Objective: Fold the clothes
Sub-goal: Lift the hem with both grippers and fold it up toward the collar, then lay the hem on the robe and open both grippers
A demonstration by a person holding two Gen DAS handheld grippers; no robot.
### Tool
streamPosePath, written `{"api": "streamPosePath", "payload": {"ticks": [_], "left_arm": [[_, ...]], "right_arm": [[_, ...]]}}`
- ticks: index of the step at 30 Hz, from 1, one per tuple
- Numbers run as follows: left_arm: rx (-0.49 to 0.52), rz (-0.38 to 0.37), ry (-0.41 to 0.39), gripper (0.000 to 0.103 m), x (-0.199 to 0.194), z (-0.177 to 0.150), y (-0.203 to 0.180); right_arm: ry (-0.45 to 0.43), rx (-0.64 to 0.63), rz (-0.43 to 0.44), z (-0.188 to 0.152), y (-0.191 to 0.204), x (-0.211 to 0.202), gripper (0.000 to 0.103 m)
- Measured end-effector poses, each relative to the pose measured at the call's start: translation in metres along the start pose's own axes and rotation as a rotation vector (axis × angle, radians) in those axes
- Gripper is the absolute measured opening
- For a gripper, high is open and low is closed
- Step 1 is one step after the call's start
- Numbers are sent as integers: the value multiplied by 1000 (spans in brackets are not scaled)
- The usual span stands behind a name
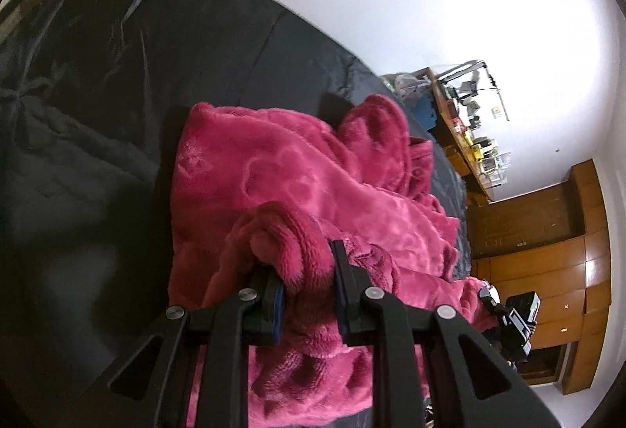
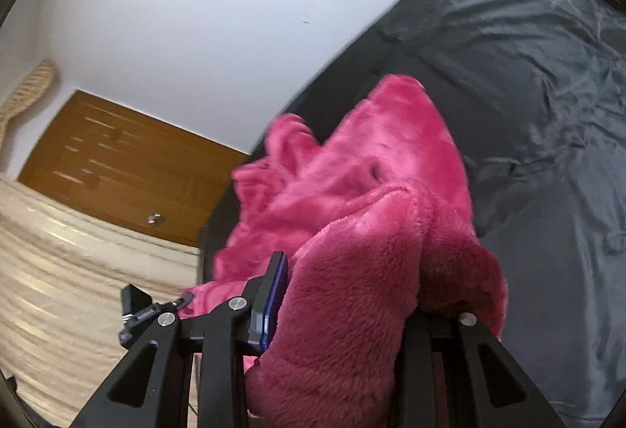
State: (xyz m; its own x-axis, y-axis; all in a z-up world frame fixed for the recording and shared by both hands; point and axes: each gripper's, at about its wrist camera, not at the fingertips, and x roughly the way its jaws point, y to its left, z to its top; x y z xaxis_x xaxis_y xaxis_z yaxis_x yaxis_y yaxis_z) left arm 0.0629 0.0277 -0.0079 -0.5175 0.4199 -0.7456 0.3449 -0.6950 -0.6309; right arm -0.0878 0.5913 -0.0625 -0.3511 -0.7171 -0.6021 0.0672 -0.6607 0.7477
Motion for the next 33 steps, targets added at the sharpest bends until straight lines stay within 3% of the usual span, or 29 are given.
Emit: {"api": "streamPosePath", "payload": {"ticks": [2,6,8,11,13,15,17,23,28,33], "left_arm": [[-27,-2,15,24,10,2,6],[-62,-24,33,26,15,3,11],[-55,-24,41,30,13,3,9],[-33,-19,38,43,6,3,3],[-15,-1,6,69,-6,3,-2],[-2,6,-35,78,-20,-1,-5],[26,12,-61,78,-32,-7,-9],[232,56,-21,78,-47,-42,-32],[484,58,124,78,-31,-96,-63],[608,63,238,78,5,-137,-83]], "right_arm": [[12,5,-45,0,-5,7,35],[22,-22,-103,-3,-2,12,67],[25,-72,-129,-6,8,11,72],[17,-140,-152,-10,24,3,72],[7,-145,-147,-12,29,-5,72],[-2,-148,-145,-17,31,-14,72],[-3,-170,-165,-23,35,-21,72],[39,-335,-276,-55,54,-28,72],[115,-505,-341,-88,72,-20,72],[207,-604,-392,-112,74,6,72]]}}
